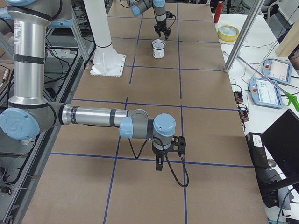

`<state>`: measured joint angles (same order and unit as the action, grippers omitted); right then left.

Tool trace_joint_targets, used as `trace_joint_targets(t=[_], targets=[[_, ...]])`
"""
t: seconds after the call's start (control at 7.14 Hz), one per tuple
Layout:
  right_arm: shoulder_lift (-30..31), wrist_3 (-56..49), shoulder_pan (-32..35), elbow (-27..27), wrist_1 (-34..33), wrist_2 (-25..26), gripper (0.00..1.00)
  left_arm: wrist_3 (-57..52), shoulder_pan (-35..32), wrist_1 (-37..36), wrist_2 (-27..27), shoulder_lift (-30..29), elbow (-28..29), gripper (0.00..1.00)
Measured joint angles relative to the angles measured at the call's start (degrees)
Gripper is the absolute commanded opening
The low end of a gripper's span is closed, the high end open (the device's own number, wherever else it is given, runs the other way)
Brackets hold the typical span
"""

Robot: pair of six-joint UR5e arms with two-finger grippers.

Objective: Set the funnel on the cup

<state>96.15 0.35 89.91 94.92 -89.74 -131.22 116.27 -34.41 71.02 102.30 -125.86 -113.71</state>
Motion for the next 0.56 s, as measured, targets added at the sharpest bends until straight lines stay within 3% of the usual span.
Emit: trace_joint_targets(t=[0.14,0.42,0.56], targets=[[0.0,0.0,0.0,0.0,0.0,0.0,1.0,-6.83,-1.01,0.25,0.24,2.91,-4.43,0.73],[0.0,0.0,0.0,-0.03,0.0,0.0,1.0,-22.8,-5.98,5.04,4.69,8.8,-7.44,0.77],[0.0,0.0,0.0,-0.03,0.0,0.0,1.0,-30.06,-9.83,10.05,8.54,12.67,-7.42,0.99]])
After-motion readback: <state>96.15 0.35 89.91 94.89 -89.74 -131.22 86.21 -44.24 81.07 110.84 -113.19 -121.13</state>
